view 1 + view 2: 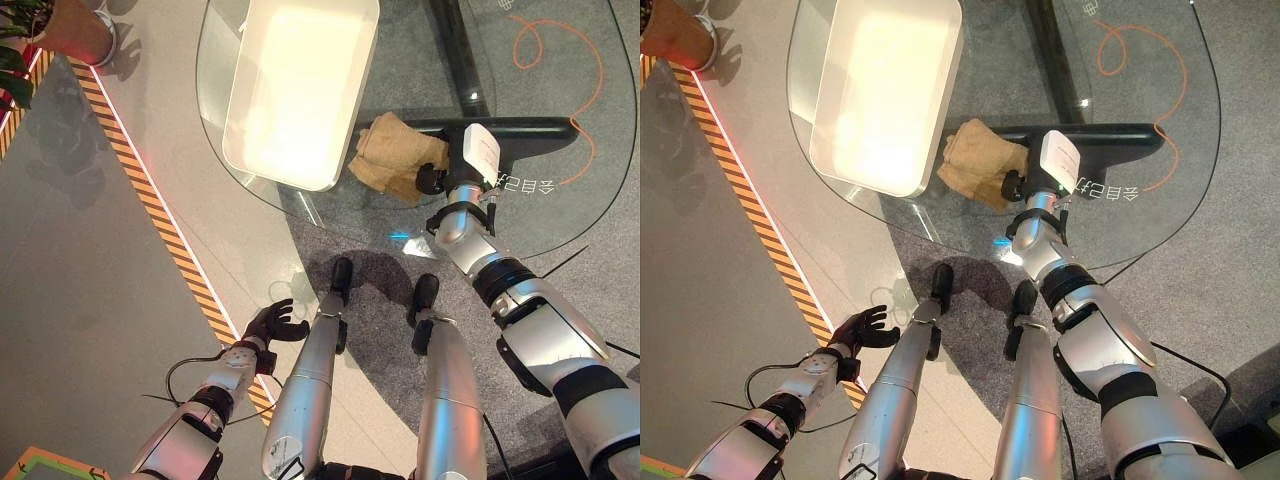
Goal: Wipe the table with a cloth and put it in the basket.
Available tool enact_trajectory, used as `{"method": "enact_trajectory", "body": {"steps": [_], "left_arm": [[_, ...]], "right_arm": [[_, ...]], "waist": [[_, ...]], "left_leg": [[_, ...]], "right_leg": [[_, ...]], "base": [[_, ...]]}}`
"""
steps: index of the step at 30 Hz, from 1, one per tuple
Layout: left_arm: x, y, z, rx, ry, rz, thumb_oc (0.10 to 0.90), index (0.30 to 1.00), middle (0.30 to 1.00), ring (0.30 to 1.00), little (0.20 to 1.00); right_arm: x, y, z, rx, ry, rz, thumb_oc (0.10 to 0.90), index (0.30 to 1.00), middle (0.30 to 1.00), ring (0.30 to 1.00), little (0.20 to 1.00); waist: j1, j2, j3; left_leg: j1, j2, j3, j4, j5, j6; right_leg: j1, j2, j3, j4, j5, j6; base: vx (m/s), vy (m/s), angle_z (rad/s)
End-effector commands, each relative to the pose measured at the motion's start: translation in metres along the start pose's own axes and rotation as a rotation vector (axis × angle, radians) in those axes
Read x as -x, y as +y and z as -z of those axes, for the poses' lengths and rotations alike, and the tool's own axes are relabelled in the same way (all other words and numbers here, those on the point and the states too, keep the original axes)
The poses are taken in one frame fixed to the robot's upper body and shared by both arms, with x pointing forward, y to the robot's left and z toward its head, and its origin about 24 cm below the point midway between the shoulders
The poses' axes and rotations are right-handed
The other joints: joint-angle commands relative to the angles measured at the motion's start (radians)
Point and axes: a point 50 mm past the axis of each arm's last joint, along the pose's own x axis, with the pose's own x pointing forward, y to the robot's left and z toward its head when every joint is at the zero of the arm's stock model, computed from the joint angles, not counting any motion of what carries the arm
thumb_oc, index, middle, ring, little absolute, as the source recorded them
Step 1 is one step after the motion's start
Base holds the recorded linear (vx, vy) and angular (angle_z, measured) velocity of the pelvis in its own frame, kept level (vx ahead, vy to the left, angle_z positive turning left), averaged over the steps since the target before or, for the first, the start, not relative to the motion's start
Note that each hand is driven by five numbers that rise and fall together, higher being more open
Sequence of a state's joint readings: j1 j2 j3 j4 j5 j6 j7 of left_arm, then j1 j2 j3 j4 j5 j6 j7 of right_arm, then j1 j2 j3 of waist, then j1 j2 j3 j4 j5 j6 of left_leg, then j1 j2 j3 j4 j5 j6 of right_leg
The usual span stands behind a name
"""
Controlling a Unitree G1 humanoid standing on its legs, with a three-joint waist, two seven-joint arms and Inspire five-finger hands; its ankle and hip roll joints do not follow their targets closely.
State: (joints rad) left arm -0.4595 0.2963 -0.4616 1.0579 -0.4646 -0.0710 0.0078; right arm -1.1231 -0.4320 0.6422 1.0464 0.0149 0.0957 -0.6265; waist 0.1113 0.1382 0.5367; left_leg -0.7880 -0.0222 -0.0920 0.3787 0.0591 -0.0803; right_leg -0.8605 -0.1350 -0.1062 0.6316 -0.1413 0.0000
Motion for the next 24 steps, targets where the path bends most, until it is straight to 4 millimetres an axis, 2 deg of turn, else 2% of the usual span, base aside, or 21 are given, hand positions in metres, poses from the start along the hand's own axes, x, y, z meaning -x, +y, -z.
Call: {"method": "enact_trajectory", "body": {"steps": [1, 18, 19, 24], "left_arm": [[0.017, 0.016, 0.048, 0.018, 0.132, -0.032, 0.800, 0.900, 0.900, 0.900, 0.900], [0.019, 0.032, 0.046, 0.017, 0.137, -0.053, 0.800, 0.900, 0.900, 0.900, 0.900], [0.018, 0.033, 0.043, 0.017, 0.127, -0.055, 0.800, 0.900, 0.900, 0.900, 0.900], [0.019, 0.039, 0.042, 0.019, 0.127, -0.061, 0.800, 0.900, 0.900, 0.900, 0.900]], "right_arm": [[-0.034, -0.146, 0.065, 0.090, 0.268, 0.571, 0.100, 0.300, 0.300, 0.300, 0.200], [-0.031, -0.171, 0.082, 0.054, 0.338, 0.656, 0.100, 0.300, 0.300, 0.300, 0.200], [-0.032, -0.174, 0.081, 0.048, 0.336, 0.666, 0.100, 0.300, 0.300, 0.300, 0.200], [-0.030, -0.180, 0.085, 0.027, 0.362, 0.701, 0.100, 0.300, 0.300, 0.300, 0.200]], "waist": [[-0.012, 0.008, -0.017], [-0.026, -0.008, -0.017], [-0.026, -0.008, -0.017], [-0.029, -0.012, -0.017]], "left_leg": [[0.029, -0.020, 0.092, 0.089, -0.112, 0.084], [0.013, -0.013, 0.086, 0.099, -0.119, 0.082], [-0.010, -0.011, 0.089, 0.090, -0.087, 0.086], [-0.011, -0.009, 0.089, 0.089, -0.087, 0.085]], "right_leg": [[0.048, 0.033, -0.022, -0.030, 0.016, 0.003], [0.037, 0.045, -0.012, -0.027, 0.014, 0.006], [0.017, 0.045, -0.019, -0.040, 0.046, -0.001], [0.018, 0.047, -0.018, -0.041, 0.046, 0.000]], "base": [[0.00, -0.034, 0.02], [0.00, -0.003, -0.01], [-0.08, -0.009, -0.05], [-0.02, -0.002, -0.03]]}}
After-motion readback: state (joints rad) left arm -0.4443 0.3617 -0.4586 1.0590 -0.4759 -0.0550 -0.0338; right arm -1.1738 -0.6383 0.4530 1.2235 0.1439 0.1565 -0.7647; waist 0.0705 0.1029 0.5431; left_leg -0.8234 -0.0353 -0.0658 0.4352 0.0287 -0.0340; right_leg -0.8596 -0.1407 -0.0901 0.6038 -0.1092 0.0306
